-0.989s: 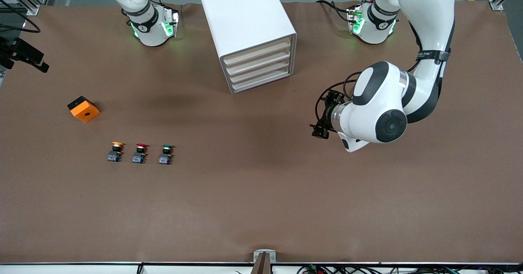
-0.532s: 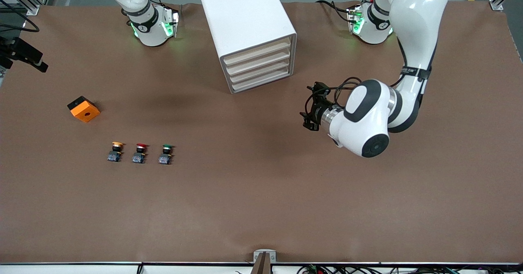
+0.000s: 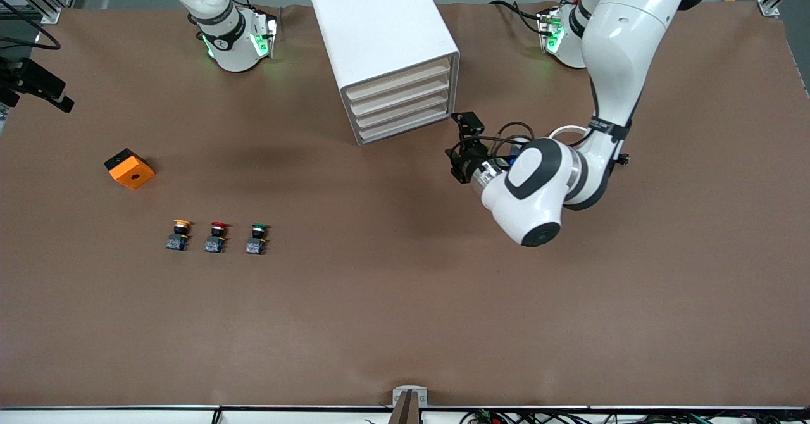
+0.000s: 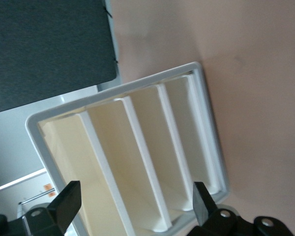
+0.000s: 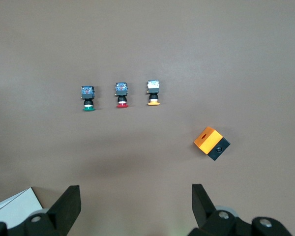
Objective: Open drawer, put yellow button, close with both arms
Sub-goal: 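Move the left gripper toward the white cabinet's drawer handle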
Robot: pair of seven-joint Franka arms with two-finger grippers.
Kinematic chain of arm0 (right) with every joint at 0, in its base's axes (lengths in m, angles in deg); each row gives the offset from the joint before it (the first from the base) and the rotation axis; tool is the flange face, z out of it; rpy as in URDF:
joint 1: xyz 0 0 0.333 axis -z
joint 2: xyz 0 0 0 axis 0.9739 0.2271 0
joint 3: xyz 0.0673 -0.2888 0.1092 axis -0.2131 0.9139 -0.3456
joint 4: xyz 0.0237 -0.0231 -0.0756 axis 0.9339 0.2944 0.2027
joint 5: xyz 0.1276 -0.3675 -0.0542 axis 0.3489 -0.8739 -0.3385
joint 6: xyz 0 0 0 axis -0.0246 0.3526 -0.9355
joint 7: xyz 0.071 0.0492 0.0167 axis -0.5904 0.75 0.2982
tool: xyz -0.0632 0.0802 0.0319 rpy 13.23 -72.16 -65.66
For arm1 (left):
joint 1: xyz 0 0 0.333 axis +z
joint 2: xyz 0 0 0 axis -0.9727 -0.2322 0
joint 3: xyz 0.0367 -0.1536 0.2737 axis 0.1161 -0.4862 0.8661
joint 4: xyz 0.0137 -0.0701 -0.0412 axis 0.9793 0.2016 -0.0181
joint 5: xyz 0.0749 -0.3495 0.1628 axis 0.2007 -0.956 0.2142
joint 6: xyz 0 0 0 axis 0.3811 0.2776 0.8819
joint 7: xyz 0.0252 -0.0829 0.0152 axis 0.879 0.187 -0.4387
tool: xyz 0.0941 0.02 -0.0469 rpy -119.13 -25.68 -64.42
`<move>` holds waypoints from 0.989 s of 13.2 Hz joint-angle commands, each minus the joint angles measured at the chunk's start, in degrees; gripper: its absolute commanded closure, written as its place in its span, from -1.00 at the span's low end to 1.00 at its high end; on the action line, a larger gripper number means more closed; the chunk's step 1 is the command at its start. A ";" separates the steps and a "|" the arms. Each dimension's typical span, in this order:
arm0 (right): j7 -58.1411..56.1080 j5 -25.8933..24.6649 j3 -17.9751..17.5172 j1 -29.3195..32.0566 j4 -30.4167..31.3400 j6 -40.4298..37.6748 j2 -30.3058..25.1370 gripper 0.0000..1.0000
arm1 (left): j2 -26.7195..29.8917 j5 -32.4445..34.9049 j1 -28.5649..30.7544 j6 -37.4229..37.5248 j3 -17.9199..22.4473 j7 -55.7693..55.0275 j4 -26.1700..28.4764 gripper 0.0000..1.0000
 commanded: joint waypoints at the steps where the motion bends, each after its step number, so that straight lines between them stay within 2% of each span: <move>1: 0.07 0.17 -0.58 0.77 -0.61 0.00 -0.13 -1.00 | -1.68 -1.13 -0.35 2.33 -2.44 -3.31 -1.10 -1.00; 4: 0.07 0.17 -0.58 0.77 -0.61 0.00 -0.13 -1.00 | -2.31 -1.13 -1.32 3.65 -4.29 -4.90 -0.31 -1.00; 5: 0.07 0.26 -0.58 0.94 -0.61 0.00 -0.04 -1.00 | -2.48 -1.39 -1.93 3.74 -4.38 -4.90 -0.04 -0.92; 7: -0.02 0.35 -0.58 0.94 -0.70 0.09 0.13 -1.00 | -3.09 -2.27 -2.81 3.83 -4.39 -5.34 0.57 -0.50; 8: -0.11 0.26 -0.58 0.86 -1.40 0.00 0.66 -1.00 | -3.36 -2.80 -2.99 3.83 -4.39 -5.51 0.84 -0.36; 13: -0.01 0.35 -0.58 0.59 -2.81 -0.62 3.12 -1.00 | -3.98 -4.82 -4.75 3.83 -4.39 -6.21 0.93 -0.30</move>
